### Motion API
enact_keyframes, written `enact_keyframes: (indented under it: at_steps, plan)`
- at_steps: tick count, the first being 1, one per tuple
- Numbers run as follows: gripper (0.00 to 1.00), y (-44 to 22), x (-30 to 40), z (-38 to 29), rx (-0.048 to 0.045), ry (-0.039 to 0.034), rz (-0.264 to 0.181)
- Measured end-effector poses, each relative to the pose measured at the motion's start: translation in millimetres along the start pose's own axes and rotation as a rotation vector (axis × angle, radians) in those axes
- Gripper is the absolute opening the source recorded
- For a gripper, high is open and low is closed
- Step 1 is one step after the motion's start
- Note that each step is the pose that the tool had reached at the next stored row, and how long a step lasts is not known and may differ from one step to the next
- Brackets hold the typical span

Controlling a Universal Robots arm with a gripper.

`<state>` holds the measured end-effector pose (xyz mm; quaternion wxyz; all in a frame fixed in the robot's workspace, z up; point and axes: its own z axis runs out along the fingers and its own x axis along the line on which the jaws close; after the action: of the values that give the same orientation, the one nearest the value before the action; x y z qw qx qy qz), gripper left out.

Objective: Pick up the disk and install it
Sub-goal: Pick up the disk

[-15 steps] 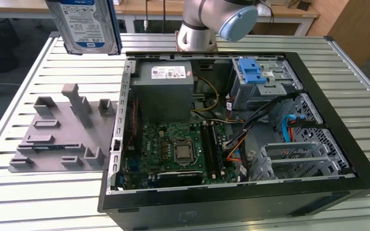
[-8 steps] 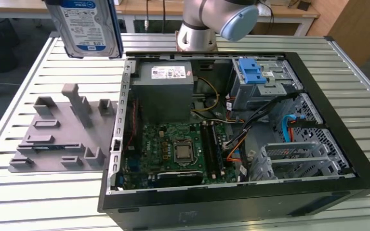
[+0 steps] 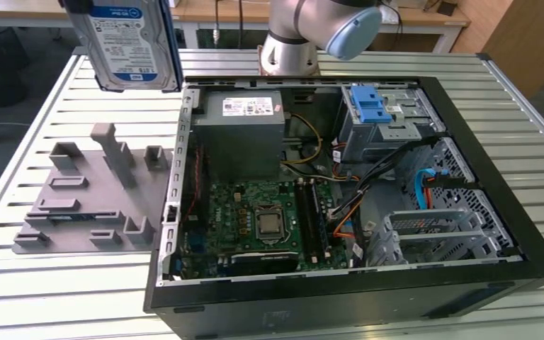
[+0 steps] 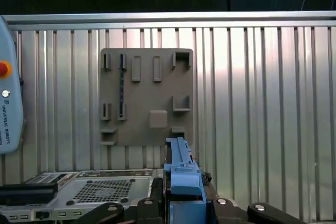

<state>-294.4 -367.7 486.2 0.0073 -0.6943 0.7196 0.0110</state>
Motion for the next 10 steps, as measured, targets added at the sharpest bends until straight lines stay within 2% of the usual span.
enact_keyframes:
  at_steps: [6,10]
  plan:
    - [0.36,-7.2,8.0,-0.2,0.0001,0.0001,0.0]
    - [0.36,-17.5,9.1,-0.3,0.0001,0.0001,0.0]
